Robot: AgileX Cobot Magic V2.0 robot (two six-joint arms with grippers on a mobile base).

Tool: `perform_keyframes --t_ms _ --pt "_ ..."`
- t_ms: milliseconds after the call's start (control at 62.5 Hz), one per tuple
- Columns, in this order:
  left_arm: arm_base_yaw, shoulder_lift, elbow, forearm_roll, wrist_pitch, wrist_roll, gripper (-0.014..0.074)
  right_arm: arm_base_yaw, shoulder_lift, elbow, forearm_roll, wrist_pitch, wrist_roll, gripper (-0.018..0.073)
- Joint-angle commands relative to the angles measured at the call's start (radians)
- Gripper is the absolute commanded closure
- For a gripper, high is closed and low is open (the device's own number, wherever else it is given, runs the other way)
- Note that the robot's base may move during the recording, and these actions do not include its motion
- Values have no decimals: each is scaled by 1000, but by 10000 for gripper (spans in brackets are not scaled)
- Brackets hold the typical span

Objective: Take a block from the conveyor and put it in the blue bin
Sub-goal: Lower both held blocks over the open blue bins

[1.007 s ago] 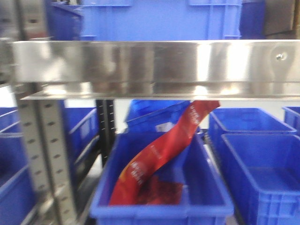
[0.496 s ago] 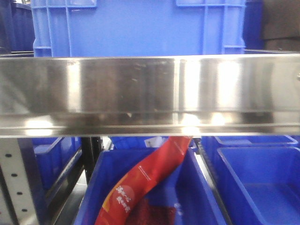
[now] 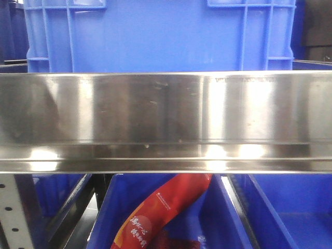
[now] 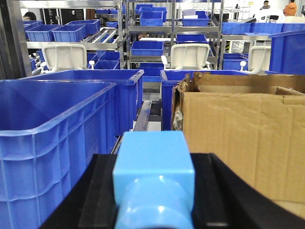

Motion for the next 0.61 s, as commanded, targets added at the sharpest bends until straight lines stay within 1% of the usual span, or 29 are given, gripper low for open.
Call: perform_keyframes --t_ms 0,176,336,480,592 --pt "-7 -5 -1 -5 -21 -5 708 1 -2 -9 -6 -14 -2 721" --pt "-7 -5 -1 -5 -21 -5 708 1 -2 -9 -6 -17 -2 721" --pt "-7 -5 -1 -5 -21 -5 708 1 -2 -9 -6 -118 -2 721" --pt "-7 -5 -1 -5 -20 -5 708 1 -2 -9 -6 -120 -2 721" --pt "-7 -5 -1 -5 -57 -5 708 1 -2 -9 -6 -127 -2 721"
